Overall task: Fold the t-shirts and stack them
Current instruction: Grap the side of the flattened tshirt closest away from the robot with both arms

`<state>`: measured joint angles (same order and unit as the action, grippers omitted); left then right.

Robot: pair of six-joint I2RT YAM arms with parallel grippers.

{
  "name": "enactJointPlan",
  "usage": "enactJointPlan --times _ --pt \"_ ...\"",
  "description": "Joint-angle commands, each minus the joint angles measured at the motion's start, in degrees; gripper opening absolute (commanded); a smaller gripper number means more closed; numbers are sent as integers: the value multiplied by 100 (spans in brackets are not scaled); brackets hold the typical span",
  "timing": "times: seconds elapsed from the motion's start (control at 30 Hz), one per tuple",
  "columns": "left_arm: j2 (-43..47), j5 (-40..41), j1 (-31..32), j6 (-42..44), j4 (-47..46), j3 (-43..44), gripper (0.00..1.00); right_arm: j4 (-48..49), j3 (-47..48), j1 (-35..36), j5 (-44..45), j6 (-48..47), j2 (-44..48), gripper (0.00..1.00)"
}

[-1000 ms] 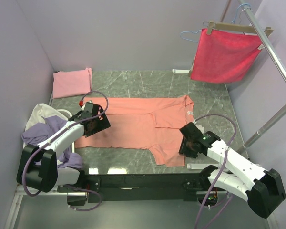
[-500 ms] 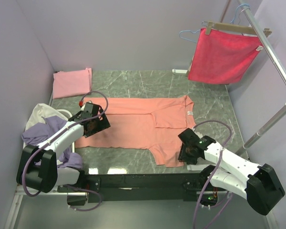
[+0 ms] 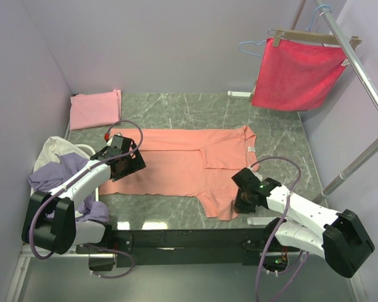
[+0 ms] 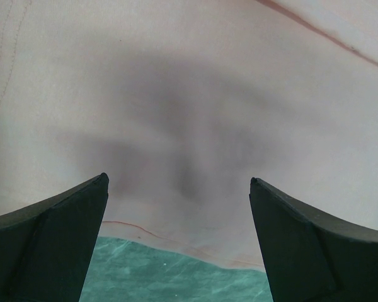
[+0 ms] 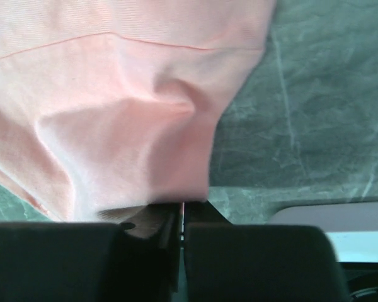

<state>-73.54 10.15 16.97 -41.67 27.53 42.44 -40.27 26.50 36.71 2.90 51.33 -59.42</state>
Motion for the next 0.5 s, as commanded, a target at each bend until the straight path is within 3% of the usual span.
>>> enactJointPlan --times 0.0,0.33,0.47 --pt "103 57 25 -95 -2 -25 99 116 -119 117 36 87 -105 0" --pt "577 48 34 -350 734 133 99 -657 731 337 369 167 1150 0" --pt "945 -4 139 -823 1140 55 99 -816 1286 328 598 -113 1073 0"
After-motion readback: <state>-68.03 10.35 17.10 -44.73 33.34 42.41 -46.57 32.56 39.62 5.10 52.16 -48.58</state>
